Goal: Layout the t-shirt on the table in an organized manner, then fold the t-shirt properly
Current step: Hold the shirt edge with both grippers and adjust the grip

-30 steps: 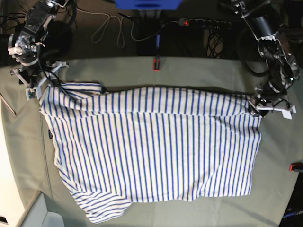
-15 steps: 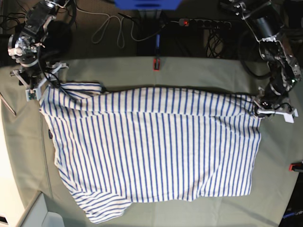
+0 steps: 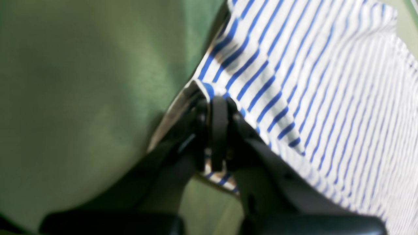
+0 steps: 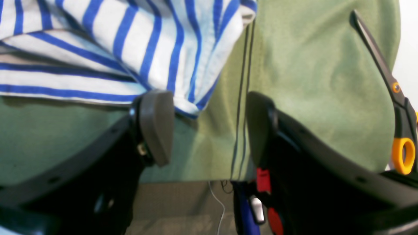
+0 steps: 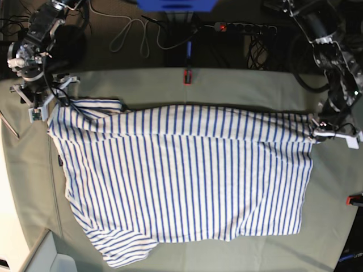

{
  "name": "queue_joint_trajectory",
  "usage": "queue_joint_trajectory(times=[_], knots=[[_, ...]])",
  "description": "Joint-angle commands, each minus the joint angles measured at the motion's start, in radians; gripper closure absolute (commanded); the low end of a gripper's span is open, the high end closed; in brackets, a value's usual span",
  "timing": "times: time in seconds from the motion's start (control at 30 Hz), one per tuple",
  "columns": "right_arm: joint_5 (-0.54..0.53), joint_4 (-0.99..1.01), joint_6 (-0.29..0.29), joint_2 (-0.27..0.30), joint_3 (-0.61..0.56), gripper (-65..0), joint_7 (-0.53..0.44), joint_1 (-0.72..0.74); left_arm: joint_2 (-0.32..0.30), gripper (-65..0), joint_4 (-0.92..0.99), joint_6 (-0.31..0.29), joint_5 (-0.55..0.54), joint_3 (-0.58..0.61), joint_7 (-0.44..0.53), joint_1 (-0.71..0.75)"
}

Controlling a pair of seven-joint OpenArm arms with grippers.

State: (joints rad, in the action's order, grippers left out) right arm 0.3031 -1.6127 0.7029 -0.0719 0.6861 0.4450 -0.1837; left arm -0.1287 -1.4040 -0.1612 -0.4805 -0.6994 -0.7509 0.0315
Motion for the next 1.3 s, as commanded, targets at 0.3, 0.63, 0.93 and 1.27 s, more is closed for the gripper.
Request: queue_joint_trajectory(times=[0.3,0.63,0.93,1.27], knots=[[-0.012,-0.016,-0.005,0.014,0.002,-35.8,-0.018,0.008,-0.004,-0.2,-0.085,-0.004,-0.088,-0.010,0.020,0.066],[-0.012,-0.002,-0.005,0.011,0.002,-35.9,-0.010,0.062,-0.004,-0.2,-0.107,-0.005,-0.090,-0.010,0.020,0.077],[-0.012,0.071,-0.005,0.011,0.005,-35.8,-0.015,0.057,-0.004,-0.2,-0.103,-0.004,-0.090,-0.010,0.020,0.069],[-0.012,0.074,-0.005,0.010,0.004,-15.9,-0.010,0.056,-0.004,-0.2,-0.107,-0.001,-0.090,-0.010,0.020,0.069]])
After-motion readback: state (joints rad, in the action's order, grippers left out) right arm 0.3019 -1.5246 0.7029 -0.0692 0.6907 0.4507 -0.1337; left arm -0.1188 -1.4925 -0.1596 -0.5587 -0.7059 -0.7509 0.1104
